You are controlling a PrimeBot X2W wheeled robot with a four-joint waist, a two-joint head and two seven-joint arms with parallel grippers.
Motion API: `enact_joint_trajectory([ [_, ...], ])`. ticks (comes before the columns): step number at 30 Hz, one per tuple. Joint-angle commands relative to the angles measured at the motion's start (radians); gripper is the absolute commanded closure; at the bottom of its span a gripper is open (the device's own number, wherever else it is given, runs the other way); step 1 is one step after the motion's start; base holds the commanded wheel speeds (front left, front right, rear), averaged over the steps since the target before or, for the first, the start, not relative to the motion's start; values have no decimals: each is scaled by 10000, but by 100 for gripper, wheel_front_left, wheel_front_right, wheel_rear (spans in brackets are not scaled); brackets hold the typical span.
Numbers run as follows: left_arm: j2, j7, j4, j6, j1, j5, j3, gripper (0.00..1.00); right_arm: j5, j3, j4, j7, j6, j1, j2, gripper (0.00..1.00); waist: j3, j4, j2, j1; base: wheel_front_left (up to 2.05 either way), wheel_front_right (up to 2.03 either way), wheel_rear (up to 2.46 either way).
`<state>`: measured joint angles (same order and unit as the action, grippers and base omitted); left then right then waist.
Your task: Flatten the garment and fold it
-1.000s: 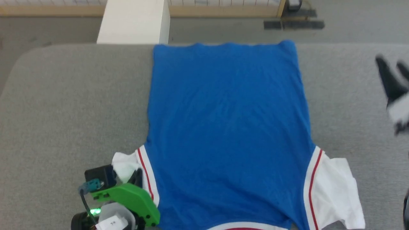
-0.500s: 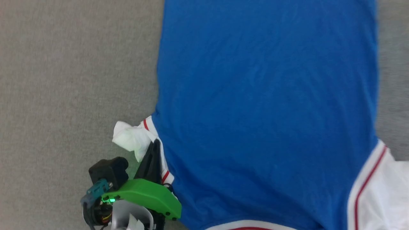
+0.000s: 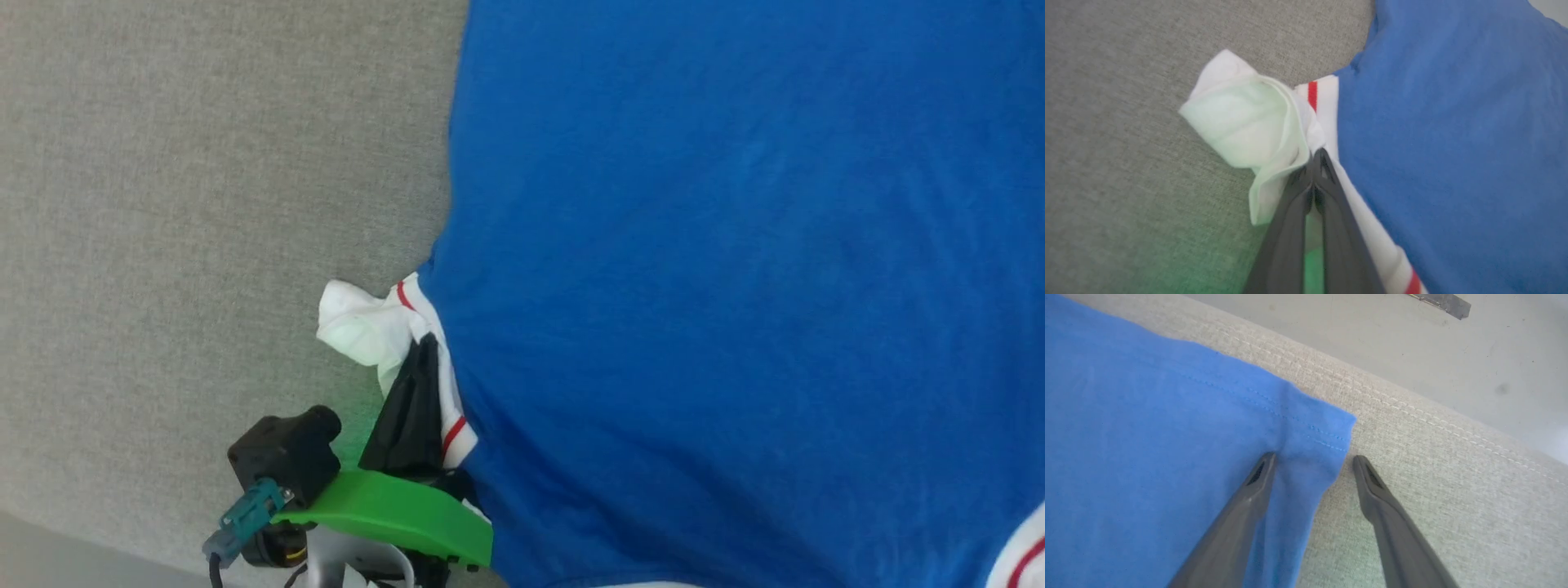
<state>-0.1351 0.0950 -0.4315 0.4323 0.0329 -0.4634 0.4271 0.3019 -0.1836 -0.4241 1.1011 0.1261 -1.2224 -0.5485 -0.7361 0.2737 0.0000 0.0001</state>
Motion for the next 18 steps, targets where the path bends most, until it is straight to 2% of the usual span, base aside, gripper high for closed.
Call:
enact_joint_trajectory([
  [1, -105, 253, 724, 154, 126, -137, -110, 100, 176, -284, -253, 312, 46, 356, 84, 0, -34, 64, 0, -1, 0, 0, 0],
  [2, -107, 254, 775, 141, 94, -142, -108, 100, 265, -378, -215, 397, 46, 387, 22, 82, 9, 51, 0, -1, 0, 0, 0],
  [3, -109, 258, 809, 124, 65, -150, -103, 100, 332, -446, -169, 445, 46, 402, -33, 100, 46, 40, 0, -1, 0, 0, 0],
  [6, -141, 278, 933, 100, -12, -173, -135, 100, 507, -507, -14, 323, 46, 387, -196, 100, 274, -39, 0, -1, 0, 0, 0],
  [14, -355, 407, 1254, 38, -134, -302, -352, 100, 1209, -60, 248, -1166, 46, 458, -325, 100, 1656, -534, 0, -1, 0, 0, 0],
  [18, -544, 633, 1414, -29, -259, -379, -439, 100, 1803, -70, 780, -1867, 46, 1099, -855, 100, 2519, -920, 0, -1, 0, 0, 0],
])
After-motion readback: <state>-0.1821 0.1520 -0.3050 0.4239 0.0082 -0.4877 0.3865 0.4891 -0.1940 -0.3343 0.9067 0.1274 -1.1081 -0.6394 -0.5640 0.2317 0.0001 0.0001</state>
